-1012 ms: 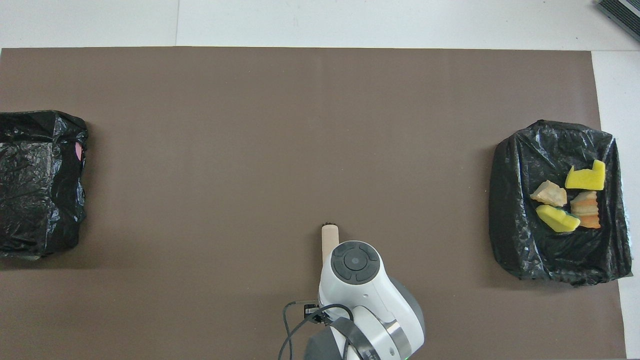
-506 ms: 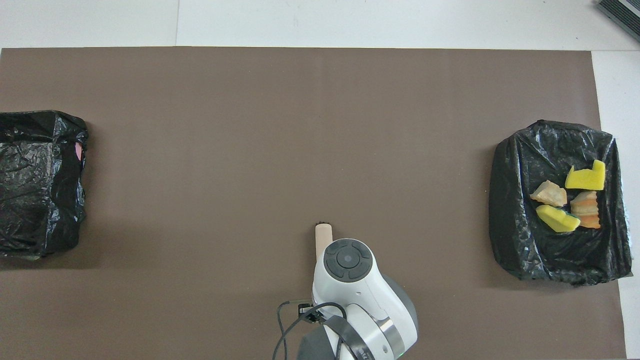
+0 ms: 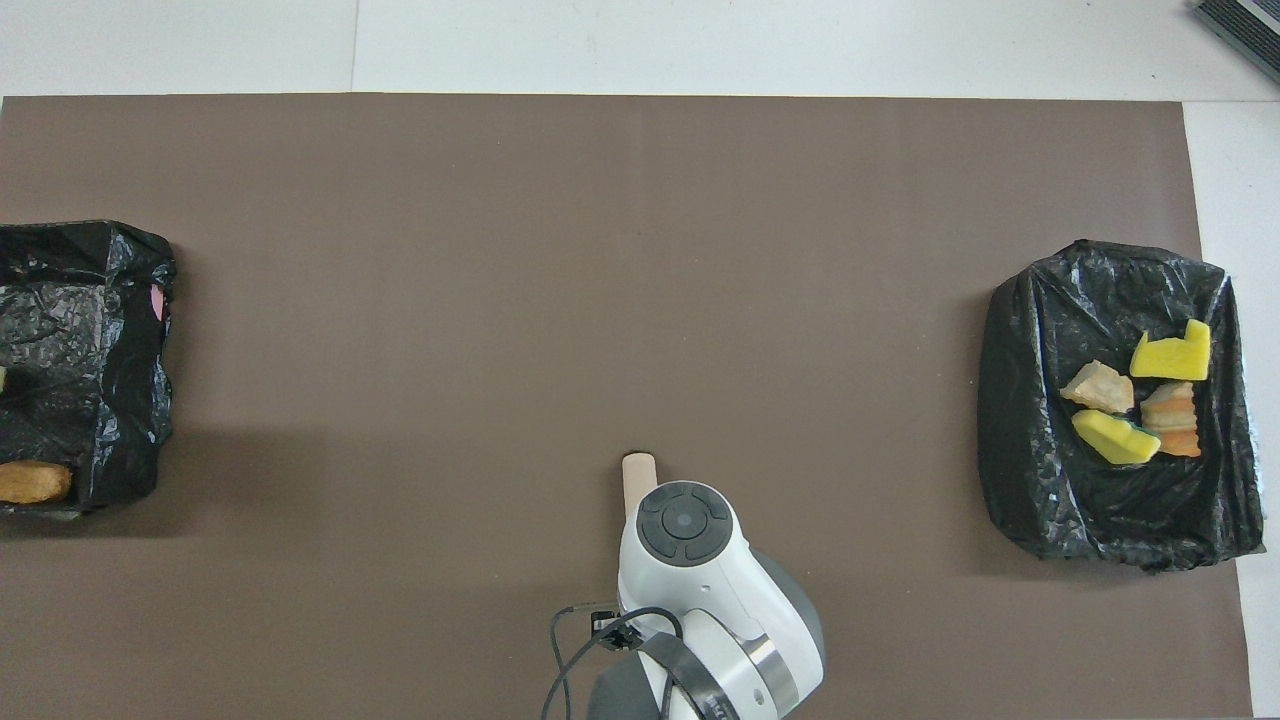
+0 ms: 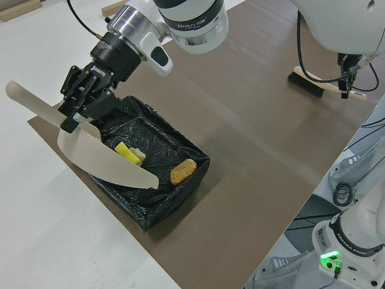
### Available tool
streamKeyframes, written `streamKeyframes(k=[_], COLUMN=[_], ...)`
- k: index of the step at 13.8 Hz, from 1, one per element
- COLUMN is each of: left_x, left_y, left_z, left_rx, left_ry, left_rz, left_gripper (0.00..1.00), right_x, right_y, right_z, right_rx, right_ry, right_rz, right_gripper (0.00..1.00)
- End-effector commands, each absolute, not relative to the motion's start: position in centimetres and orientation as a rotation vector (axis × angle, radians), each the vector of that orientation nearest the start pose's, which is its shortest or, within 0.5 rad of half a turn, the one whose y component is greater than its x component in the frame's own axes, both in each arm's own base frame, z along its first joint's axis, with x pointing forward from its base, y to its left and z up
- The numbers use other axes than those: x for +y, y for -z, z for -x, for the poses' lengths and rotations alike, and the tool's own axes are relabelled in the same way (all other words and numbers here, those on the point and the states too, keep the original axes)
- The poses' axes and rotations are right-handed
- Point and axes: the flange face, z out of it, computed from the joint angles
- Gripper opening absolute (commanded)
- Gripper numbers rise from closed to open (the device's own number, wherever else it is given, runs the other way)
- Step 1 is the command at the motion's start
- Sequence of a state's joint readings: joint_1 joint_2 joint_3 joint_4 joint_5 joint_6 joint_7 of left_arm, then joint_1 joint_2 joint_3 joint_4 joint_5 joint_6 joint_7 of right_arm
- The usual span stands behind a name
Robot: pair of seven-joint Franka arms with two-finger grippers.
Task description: Sweep and dump trash in bin
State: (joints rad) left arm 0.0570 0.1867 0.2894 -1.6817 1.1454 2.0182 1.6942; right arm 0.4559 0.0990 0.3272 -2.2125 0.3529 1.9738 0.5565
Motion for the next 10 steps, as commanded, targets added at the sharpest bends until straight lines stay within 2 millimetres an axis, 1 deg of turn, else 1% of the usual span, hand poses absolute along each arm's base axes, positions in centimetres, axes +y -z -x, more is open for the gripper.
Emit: streamKeyframes(k=[1,2,3,4,5,7,8,10], left_x=[25.6,25.6,25.7,25.8,26.0,26.0,26.0,26.1], left_y=[-55.9,-56.0,-56.9,-57.3,-57.9,-58.8,-58.7,-59.5], left_z=[-59.2,-59.2,-59.5,-59.9,-59.8,-60.0,-60.1,-60.5], left_rx=[1.692,1.690,1.671,1.657,1.639,1.618,1.616,1.597], left_ry=[-1.138,-1.139,-1.133,-1.141,-1.148,-1.151,-1.157,-1.163], left_rz=[1.369,1.370,1.369,1.375,1.386,1.391,1.386,1.376], left_gripper=[0.00,0.00,0.00,0.00,0.00,0.00,0.00,0.00], right_x=[37.2,37.2,37.3,37.4,37.5,38.0,37.8,37.0], right_y=[-31.5,-31.5,-31.7,-31.7,-31.7,-32.8,-33.4,-34.0], right_z=[-34.6,-34.5,-34.7,-34.8,-34.8,-35.2,-36.1,-38.3], right_rx=[-0.096,-0.091,-0.087,-0.083,-0.062,-0.025,-0.011,0.021], right_ry=[-0.687,-0.691,-0.688,-0.689,-0.686,-0.658,-0.633,-0.581], right_rz=[2.992,2.992,2.991,2.990,2.989,2.985,2.976,2.963], right_gripper=[1.00,1.00,1.00,1.00,1.00,1.00,1.00,1.00])
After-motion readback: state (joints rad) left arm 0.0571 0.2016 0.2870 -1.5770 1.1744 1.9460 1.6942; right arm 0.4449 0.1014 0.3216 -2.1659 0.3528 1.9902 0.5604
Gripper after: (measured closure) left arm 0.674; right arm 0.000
